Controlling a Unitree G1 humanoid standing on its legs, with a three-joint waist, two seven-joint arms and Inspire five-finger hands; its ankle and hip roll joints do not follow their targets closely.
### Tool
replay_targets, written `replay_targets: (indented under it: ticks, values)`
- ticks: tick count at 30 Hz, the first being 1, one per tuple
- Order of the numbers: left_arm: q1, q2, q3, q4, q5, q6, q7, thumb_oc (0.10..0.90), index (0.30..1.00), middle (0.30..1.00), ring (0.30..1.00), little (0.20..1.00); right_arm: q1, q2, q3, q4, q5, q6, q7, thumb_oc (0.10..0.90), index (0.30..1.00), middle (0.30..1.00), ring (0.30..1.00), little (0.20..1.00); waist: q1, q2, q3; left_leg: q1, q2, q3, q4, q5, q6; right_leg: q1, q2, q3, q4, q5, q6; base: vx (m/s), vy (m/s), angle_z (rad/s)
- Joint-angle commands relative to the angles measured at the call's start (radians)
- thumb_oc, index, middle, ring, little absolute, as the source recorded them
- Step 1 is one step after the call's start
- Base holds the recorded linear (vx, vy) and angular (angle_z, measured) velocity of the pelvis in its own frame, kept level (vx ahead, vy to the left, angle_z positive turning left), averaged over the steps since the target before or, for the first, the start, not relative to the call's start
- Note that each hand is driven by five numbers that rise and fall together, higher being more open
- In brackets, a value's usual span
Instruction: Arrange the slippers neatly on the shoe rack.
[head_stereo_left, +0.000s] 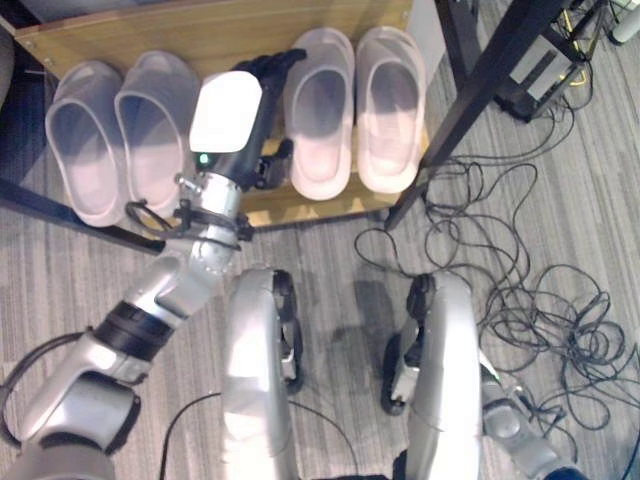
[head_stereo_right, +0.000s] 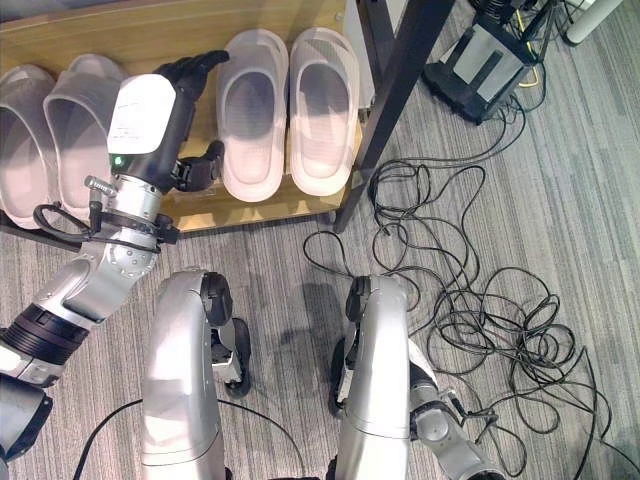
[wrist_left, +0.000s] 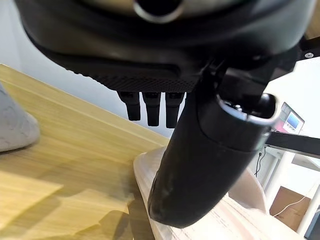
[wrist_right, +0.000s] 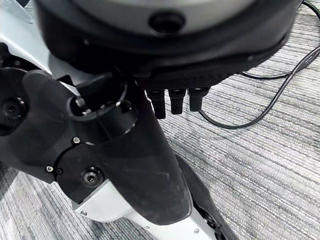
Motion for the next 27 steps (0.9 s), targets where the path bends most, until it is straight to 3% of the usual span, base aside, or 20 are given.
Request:
replay_targets:
  ticks: [1, 10, 19, 27]
  values:
    - [-0.212, -0.052, 0.000, -0.019, -0.027, -0.048, 0.063, 0.800, 0.900, 0.900, 0.900, 0.900, -0.013, -0.046, -0.005, -0.058, -0.017, -0.035, -0.031, 0.800, 0.900, 0.900, 0.900, 0.900, -0.019, 0.017, -0.022, 0.088, -0.031, -0.106, 0.033, -0.164, 0.078, -0.016, 0.062, 0.074, -0.040, 0.072, -0.107, 0.00, 0.000, 0.00]
    - [-0.122, -0.080, 0.079, -0.120, -0.061, -0.070, 0.112, 0.800, 0.900, 0.900, 0.900, 0.900, -0.020, -0.031, -0.004, -0.052, -0.034, -0.030, -0.049, 0.800, 0.900, 0.900, 0.900, 0.900, -0.002, 0.018, -0.022, 0.088, -0.037, -0.104, 0.041, -0.168, 0.078, -0.016, 0.061, 0.074, -0.031, 0.074, -0.108, 0.00, 0.000, 0.00]
    - [0.114, -0.005, 0.244, -0.334, -0.061, -0.129, 0.157, 0.800, 0.900, 0.900, 0.900, 0.900, 0.001, -0.016, -0.038, -0.059, -0.074, -0.021, -0.080, 0.800, 0.900, 0.900, 0.900, 0.900, 0.023, 0.037, -0.022, 0.088, -0.038, -0.107, 0.047, -0.172, 0.077, -0.016, 0.064, 0.068, -0.026, 0.079, -0.110, 0.00, 0.000, 0.00]
    - [0.272, 0.055, 0.374, -0.425, -0.042, -0.147, 0.196, 0.800, 0.900, 0.900, 0.900, 0.900, 0.021, -0.012, -0.070, -0.080, -0.095, -0.021, -0.092, 0.800, 0.900, 0.900, 0.900, 0.900, 0.038, 0.049, -0.022, 0.088, -0.039, -0.109, 0.050, -0.172, 0.074, -0.016, 0.066, 0.071, -0.023, 0.084, -0.111, 0.00, 0.000, 0.00]
